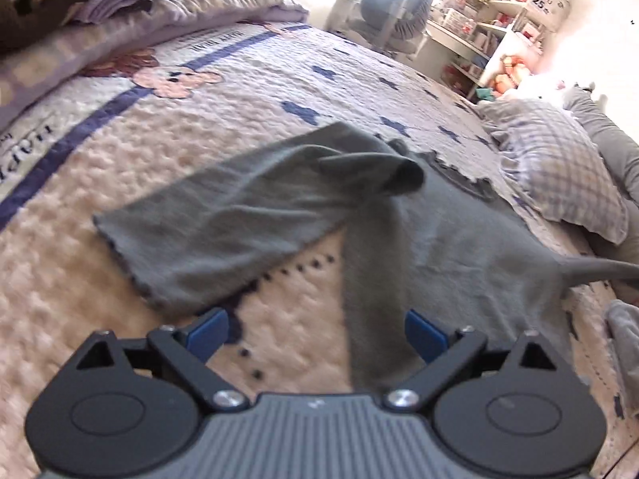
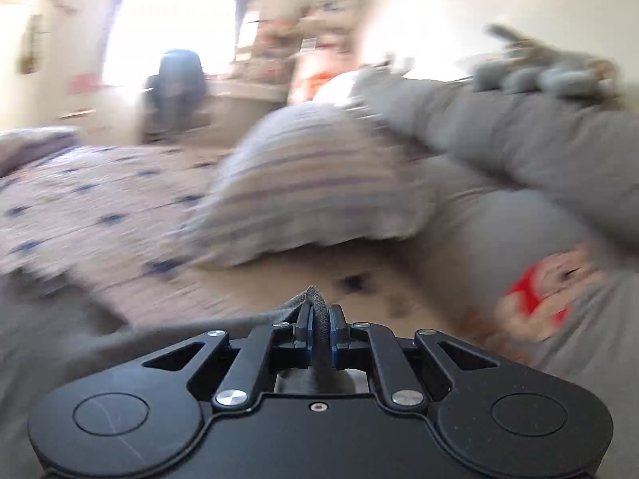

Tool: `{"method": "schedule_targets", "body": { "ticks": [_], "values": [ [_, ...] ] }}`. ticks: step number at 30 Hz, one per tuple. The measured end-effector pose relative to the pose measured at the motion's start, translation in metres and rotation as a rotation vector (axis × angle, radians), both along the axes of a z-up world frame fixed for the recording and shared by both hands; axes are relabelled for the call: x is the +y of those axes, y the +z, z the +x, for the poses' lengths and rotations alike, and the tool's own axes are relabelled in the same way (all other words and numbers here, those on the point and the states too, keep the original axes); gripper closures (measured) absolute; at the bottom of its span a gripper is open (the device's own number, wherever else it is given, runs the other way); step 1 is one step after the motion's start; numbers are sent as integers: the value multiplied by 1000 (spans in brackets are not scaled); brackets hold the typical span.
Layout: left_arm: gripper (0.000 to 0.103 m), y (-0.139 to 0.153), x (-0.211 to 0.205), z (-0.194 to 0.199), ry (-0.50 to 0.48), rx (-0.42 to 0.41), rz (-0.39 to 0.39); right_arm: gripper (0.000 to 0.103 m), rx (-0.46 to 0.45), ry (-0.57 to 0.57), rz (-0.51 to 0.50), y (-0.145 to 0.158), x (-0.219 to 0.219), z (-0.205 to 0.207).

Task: Fold clothes

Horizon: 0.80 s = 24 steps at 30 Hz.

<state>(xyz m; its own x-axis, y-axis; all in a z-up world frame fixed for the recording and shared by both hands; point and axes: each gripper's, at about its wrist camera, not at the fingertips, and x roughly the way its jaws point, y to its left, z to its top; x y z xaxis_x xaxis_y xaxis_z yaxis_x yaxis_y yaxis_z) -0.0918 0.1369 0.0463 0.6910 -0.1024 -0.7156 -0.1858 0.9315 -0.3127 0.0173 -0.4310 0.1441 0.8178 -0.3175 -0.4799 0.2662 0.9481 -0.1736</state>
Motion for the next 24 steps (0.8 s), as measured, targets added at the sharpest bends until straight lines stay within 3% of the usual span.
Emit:
{"method": "schedule_targets", "body": {
  "ticks": [3, 6, 8, 9, 12, 16, 20, 24],
  "values": [
    [7, -4, 8, 4, 14, 17, -6, 89, 138, 38, 99, -22, -21, 36],
    [7, -1, 17, 4, 35, 9, -36, 73, 196, 55, 22, -46, -5, 36],
    [6, 0, 23, 4, 60, 11, -45, 45, 187, 85, 58, -56, 4, 25],
    [6, 0, 26, 4, 74, 15, -45, 43, 178, 95, 87, -59, 9, 18],
    [6, -2, 33, 2, 112, 34, -68, 42, 187, 137, 153, -68, 33, -11],
    [6, -7, 21, -7, 56, 87, -170, 41, 273, 359, 301, -82, 79, -59],
    [6, -6, 3, -30, -30, 100, -161, 43, 330, 459, 429, -98, 99, -107],
    [6, -6, -8, -46, -93, 114, -144, 48, 347, 465, 515, -111, 86, -140]
  ]
}}
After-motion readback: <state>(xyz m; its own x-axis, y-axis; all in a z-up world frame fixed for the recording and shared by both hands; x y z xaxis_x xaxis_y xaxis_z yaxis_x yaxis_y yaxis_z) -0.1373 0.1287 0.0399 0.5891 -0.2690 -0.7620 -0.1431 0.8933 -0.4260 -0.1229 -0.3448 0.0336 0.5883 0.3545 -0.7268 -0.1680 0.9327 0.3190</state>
